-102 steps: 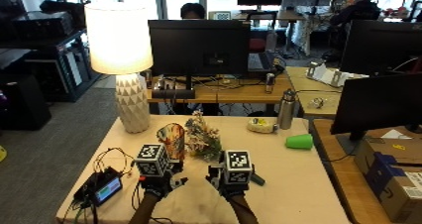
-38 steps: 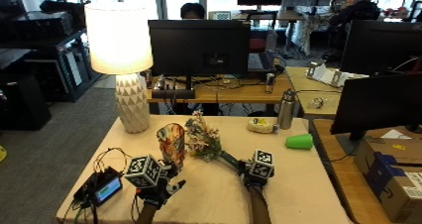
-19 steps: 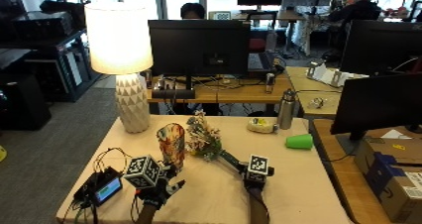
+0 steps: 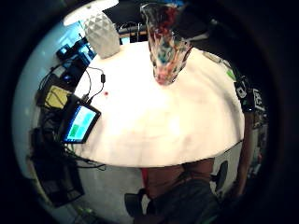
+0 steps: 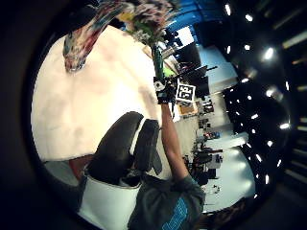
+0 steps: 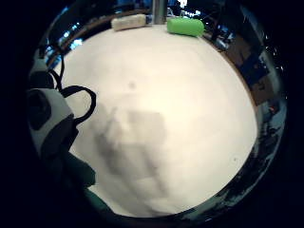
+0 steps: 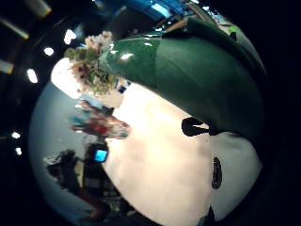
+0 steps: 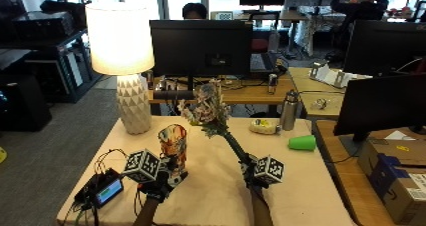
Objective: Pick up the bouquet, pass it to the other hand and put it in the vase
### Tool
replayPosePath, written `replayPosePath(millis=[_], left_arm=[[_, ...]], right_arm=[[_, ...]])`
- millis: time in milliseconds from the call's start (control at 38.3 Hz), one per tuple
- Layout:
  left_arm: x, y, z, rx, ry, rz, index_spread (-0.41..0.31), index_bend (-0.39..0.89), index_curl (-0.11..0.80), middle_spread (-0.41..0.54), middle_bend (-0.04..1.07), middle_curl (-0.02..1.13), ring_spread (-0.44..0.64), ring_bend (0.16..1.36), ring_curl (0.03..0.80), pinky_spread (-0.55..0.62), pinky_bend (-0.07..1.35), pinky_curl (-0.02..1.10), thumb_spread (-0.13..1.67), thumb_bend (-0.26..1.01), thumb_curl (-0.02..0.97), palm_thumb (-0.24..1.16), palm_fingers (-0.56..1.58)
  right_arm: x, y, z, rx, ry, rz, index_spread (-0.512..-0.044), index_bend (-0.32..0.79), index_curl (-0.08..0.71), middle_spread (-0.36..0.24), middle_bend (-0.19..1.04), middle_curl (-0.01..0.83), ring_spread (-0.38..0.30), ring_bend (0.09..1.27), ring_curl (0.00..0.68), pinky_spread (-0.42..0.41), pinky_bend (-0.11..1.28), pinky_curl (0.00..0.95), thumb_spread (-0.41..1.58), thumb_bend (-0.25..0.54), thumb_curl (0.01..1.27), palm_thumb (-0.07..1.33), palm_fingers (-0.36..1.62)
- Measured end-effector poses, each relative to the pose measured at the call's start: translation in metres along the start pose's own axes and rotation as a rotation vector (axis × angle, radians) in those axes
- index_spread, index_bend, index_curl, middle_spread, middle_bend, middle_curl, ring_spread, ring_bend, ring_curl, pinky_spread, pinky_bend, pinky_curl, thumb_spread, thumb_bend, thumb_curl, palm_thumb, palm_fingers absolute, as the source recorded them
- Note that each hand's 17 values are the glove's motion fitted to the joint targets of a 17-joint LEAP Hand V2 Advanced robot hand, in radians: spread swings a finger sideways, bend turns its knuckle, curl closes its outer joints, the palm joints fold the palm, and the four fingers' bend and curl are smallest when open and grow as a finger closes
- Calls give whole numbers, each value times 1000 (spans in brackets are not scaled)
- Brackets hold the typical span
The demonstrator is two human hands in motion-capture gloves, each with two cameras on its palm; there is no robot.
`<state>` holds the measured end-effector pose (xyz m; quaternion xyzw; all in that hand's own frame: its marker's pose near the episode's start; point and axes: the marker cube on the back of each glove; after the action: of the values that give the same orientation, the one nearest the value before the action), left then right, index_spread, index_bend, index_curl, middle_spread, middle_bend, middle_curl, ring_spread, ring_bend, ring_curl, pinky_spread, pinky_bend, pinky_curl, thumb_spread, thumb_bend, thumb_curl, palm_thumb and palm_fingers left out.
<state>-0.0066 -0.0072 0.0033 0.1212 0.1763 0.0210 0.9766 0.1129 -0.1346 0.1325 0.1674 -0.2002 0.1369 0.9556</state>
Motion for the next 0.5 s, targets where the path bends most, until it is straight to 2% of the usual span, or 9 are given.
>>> replayPosePath(millis=[261,391,496], left_arm=[[53,-30,-14,-19,405,98,-97,156,322,40,188,340,208,520,287,414,286,335,1014,-17,288,174,466],[94,-49,-26,-69,660,157,-98,132,318,14,199,349,177,521,290,385,291,344,1021,-4,301,239,520],[124,-62,-33,-113,876,167,-85,106,304,-6,213,363,149,529,297,360,297,352,1021,3,315,302,538]], right_arm=[[-58,20,-52,53,-435,-83,-248,206,445,-178,724,586,-194,969,550,-279,764,487,640,-24,624,968,1370],[-89,35,-64,20,-635,-159,-249,201,465,-175,741,596,-194,974,555,-285,773,493,645,-25,636,969,1364],[-110,45,-62,-26,-789,-213,-250,199,479,-174,746,602,-194,978,558,-285,777,497,640,-26,646,969,1359]])
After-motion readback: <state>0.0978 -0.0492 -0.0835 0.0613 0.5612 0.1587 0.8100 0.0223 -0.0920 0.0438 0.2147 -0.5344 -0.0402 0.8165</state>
